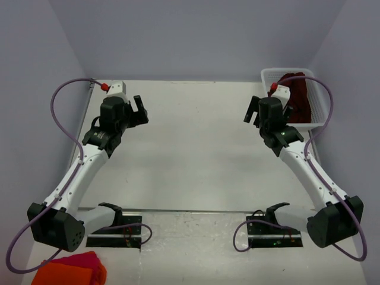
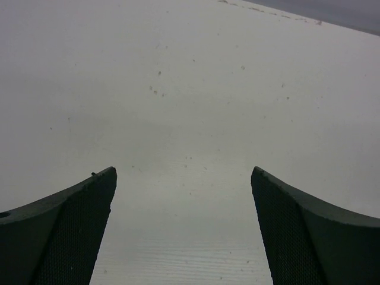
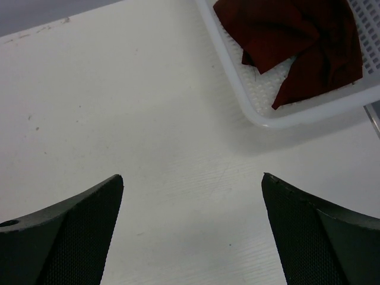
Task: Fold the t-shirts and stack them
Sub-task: Grab crumpled tshirt from bin with the right arm
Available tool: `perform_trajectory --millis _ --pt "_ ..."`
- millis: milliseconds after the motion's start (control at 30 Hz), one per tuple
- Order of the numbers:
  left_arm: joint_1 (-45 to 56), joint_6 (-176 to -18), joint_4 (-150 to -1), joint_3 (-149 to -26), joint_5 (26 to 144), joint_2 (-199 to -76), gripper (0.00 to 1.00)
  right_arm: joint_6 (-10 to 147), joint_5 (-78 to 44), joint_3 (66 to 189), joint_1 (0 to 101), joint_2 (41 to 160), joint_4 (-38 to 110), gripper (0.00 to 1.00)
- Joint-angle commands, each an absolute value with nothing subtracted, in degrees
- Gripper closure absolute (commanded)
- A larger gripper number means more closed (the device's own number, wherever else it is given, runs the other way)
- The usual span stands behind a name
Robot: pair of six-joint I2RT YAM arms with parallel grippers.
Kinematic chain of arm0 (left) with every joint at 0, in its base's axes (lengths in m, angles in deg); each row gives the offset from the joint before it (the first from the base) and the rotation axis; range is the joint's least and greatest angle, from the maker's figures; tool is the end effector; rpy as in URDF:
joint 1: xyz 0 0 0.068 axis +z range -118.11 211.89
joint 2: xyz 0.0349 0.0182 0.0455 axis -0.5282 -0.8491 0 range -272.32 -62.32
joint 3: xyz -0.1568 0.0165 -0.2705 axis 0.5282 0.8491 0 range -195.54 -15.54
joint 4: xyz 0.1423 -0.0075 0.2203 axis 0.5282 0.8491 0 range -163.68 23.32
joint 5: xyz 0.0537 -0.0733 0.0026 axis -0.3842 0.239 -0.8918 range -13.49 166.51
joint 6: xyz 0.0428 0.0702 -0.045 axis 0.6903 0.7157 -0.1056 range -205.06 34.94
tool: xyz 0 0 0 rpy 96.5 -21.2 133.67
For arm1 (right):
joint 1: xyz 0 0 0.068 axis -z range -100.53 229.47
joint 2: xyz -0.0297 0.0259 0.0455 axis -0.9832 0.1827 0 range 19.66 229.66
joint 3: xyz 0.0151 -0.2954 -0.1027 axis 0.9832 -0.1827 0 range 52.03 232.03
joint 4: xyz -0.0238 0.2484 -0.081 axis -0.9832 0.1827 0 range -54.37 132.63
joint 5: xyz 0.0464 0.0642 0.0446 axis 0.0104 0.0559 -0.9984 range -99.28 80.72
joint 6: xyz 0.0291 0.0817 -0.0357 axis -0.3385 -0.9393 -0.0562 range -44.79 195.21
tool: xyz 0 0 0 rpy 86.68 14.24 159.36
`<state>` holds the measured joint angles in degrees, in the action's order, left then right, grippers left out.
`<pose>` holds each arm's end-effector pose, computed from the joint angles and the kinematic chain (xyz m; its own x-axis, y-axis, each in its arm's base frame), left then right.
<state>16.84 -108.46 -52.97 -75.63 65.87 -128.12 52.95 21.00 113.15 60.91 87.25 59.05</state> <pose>0.2805 -0.0592 0.3573 -0.4323 -0.2879 -0.8546 -0.0831 0.9563 -0.2802 0.2812 0.0494 0.3545 -0.3843 0.2160 -0.8976 0.3080 0.9465 0.0959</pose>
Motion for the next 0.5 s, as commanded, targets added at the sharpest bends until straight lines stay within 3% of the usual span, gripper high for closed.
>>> perform_trajectory --millis 0,200,300,467 --pt "16.8 -108.6 -52.6 -75.4 67.8 -126.3 0.06 55.7 19.5 115.4 63.8 90.3 55.8 0.01" --pt "16.7 -110.6 -56.3 -69.2 71.9 -121.8 0.08 55.7 22.9 127.1 73.1 105.6 55.5 0.01" --pt "16.7 -111.6 -58.0 -66.3 74.4 -119.5 0.1 61.4 21.4 133.0 75.7 112.5 52.3 0.12" --pt "16.2 -112.3 -60.2 -63.6 78.2 -118.2 0.12 65.5 14.6 144.5 79.2 122.3 51.3 0.08"
